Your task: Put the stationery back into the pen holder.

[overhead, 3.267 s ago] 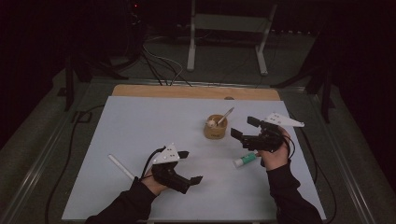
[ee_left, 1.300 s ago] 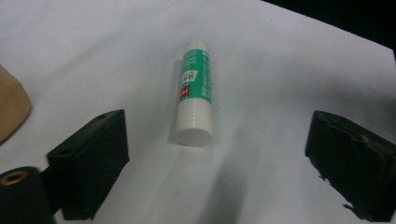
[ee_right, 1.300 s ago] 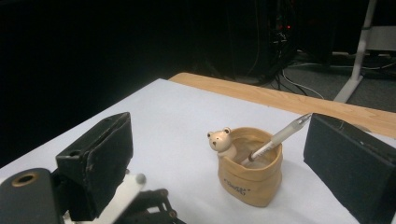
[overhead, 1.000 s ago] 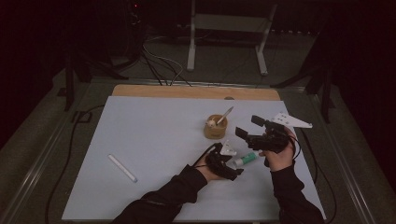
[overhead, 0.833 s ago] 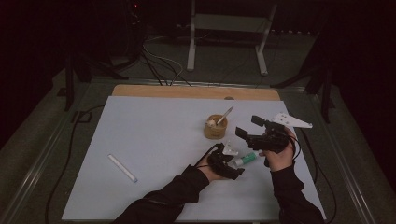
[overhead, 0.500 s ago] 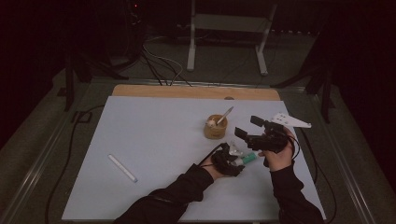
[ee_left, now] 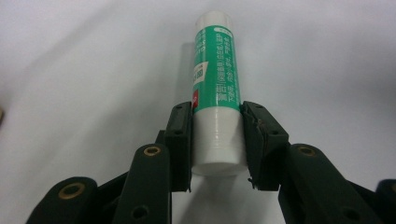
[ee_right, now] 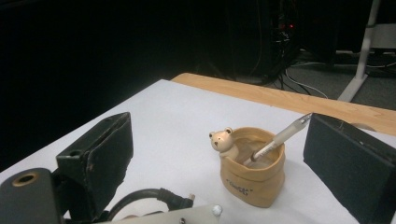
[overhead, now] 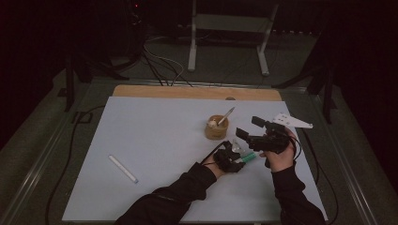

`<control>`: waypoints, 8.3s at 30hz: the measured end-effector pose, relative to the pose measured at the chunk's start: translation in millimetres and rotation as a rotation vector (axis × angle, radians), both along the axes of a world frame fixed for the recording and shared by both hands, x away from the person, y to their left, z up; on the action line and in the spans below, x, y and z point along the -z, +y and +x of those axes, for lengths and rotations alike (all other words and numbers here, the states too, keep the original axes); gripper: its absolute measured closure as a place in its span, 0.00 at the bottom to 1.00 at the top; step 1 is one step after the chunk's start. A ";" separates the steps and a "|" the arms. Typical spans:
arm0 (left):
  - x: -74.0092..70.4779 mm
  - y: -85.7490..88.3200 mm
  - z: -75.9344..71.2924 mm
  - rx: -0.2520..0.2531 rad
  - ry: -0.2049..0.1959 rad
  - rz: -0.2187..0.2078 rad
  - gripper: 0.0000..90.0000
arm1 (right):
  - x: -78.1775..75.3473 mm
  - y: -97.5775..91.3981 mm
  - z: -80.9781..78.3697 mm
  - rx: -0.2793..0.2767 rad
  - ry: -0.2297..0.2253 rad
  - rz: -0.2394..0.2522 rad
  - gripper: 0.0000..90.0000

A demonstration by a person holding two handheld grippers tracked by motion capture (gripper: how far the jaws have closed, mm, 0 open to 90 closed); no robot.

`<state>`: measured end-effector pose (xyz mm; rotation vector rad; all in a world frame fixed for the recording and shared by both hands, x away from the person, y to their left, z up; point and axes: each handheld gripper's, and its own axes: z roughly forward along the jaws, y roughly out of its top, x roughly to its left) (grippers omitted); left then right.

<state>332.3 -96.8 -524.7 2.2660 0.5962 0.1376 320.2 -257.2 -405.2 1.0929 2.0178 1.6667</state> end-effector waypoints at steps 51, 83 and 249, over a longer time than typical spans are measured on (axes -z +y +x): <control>-42.0 115.6 -32.2 0.065 0.015 0.055 0.74 | 15.3 32.0 -28.3 -0.267 -0.179 -0.380 0.03; -48.7 114.1 -26.6 0.056 0.099 0.106 0.74 | 87.3 96.5 -75.4 -0.425 -0.550 -1.180 0.57; -32.1 187.2 -53.9 0.075 -0.018 -0.266 0.00 | 33.9 46.9 66.3 0.125 -0.032 -0.038 0.17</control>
